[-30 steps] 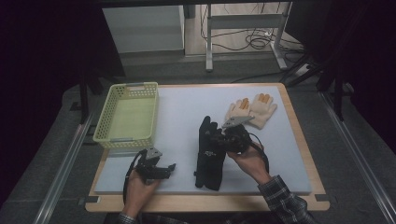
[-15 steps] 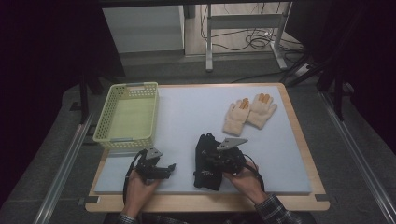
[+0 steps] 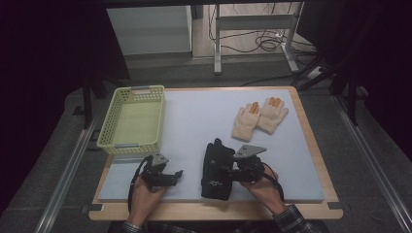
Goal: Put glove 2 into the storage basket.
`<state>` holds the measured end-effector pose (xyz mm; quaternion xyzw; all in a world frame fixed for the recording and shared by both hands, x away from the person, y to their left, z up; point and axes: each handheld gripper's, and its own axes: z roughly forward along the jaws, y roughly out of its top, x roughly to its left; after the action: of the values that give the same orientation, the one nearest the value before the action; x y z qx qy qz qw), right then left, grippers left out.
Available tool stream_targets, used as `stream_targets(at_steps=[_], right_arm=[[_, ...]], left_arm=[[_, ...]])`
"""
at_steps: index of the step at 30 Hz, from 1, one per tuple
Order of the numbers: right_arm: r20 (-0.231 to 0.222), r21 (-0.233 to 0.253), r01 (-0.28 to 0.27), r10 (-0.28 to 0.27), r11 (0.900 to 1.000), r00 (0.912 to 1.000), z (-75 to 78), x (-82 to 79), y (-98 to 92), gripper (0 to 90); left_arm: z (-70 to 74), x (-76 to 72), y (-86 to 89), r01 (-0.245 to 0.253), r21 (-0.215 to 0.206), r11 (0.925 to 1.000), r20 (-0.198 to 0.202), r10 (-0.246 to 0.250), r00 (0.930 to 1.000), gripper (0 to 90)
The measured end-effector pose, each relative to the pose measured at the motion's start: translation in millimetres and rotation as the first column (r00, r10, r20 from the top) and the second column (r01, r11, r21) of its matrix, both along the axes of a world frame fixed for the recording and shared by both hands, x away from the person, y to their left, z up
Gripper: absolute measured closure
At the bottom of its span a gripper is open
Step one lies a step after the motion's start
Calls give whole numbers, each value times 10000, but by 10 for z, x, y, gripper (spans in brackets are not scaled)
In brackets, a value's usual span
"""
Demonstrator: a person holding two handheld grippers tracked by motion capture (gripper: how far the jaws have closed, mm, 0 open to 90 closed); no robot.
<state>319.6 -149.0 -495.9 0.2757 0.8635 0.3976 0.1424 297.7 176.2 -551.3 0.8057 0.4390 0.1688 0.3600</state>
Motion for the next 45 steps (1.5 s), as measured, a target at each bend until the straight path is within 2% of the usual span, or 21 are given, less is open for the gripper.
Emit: stream_targets(at_steps=[4,7,14,20,23,24,26,28,33,37,39,44,45], right_arm=[[-140,56,-44,45,10000,9999,-19,-41,-122,615],[-303,218,-179,185,9996,9994,-51,-83,-196,667],[-544,476,-388,413,9981,9977,-86,-206,-299,688],[-868,527,-673,717,9963,9936,-178,-320,-355,771],[-983,474,-804,848,9956,9915,-266,-353,-346,821],[-1065,481,-875,922,9950,9900,-296,-352,-334,829],[-1136,394,-981,1020,9944,9883,-355,-345,-285,843],[-1002,415,-1068,1105,9934,9888,-394,-341,-226,860],[-1023,537,-1189,1239,9915,9870,-415,-297,-75,870],[-926,523,-1257,1302,9907,9872,-425,-263,58,872],[-930,520,-1242,1287,9909,9873,-428,-236,124,873],[-815,432,-1129,1161,9927,9899,-434,-149,293,873],[-902,433,-1039,1075,9936,9901,-430,-126,322,873]], left_arm=[[0,0,0,-2,-5,10000,-5,2,10000,188],[1,0,1,3,0,10000,-7,-3,10000,188],[1,0,1,5,-3,10000,-8,-5,10000,188],[1,0,1,25,-18,10000,-14,-25,10000,184],[1,-2,-12,9,97,10000,-44,-9,10000,119],[2,-7,-12,-68,151,9999,-66,69,10000,78],[1,-24,12,4,70,10000,-147,-3,9999,70],[2,-44,55,-69,196,9998,-158,72,9998,59],[28,-62,220,-487,228,9986,-161,491,9987,52],[5,-58,287,-734,467,9962,-213,744,9970,52],[-1,-49,314,-721,351,9968,-334,732,9968,47],[-5,-42,340,-685,432,9967,-341,700,9970,34],[-15,-41,341,-713,342,9969,-300,724,9969,27]])
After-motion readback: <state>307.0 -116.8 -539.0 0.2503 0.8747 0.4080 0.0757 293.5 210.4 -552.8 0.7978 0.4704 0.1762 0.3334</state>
